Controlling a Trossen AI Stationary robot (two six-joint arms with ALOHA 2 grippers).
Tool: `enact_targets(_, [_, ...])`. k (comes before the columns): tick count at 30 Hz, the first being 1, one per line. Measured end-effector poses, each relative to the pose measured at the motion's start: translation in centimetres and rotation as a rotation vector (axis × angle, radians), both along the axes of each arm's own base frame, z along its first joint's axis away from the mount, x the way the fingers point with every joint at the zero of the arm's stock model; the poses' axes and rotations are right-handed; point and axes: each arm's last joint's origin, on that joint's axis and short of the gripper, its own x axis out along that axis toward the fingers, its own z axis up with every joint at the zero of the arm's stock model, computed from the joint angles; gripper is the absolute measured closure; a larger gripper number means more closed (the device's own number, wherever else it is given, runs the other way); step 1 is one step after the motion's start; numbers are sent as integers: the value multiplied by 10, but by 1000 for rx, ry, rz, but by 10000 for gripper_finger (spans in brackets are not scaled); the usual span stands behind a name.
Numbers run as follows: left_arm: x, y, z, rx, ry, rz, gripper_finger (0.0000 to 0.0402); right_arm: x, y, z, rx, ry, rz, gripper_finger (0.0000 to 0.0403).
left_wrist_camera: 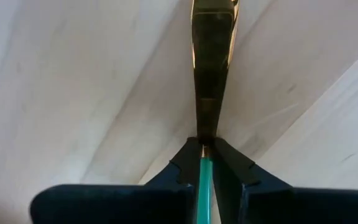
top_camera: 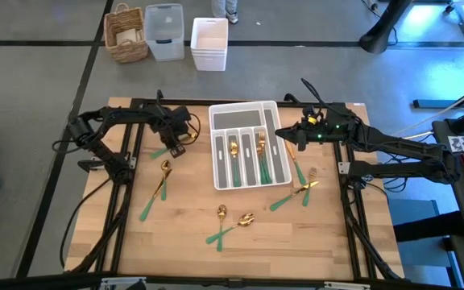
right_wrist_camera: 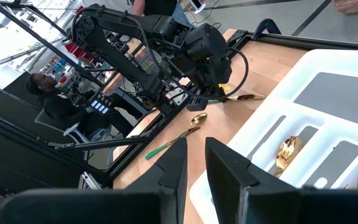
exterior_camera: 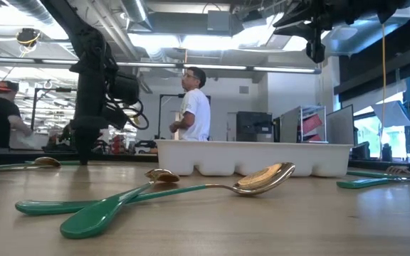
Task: Sort silverware
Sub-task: Put the top left knife into the silverware organizer
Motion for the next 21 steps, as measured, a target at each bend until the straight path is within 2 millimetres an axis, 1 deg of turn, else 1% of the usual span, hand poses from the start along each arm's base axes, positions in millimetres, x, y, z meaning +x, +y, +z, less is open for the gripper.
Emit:
enact_targets(3, [1, 1, 3, -3, -3, -6, 382, 0, 0, 0, -3, 0, 0, 343])
enact_targets(8, [1, 0, 4, -29, -12, -3, 387, 0, 0, 0, -20, 2, 4, 343])
enact_targets(21, [2, -4, 5, -121, -65, 51, 380, 0, 0, 0, -50, 5, 11, 343])
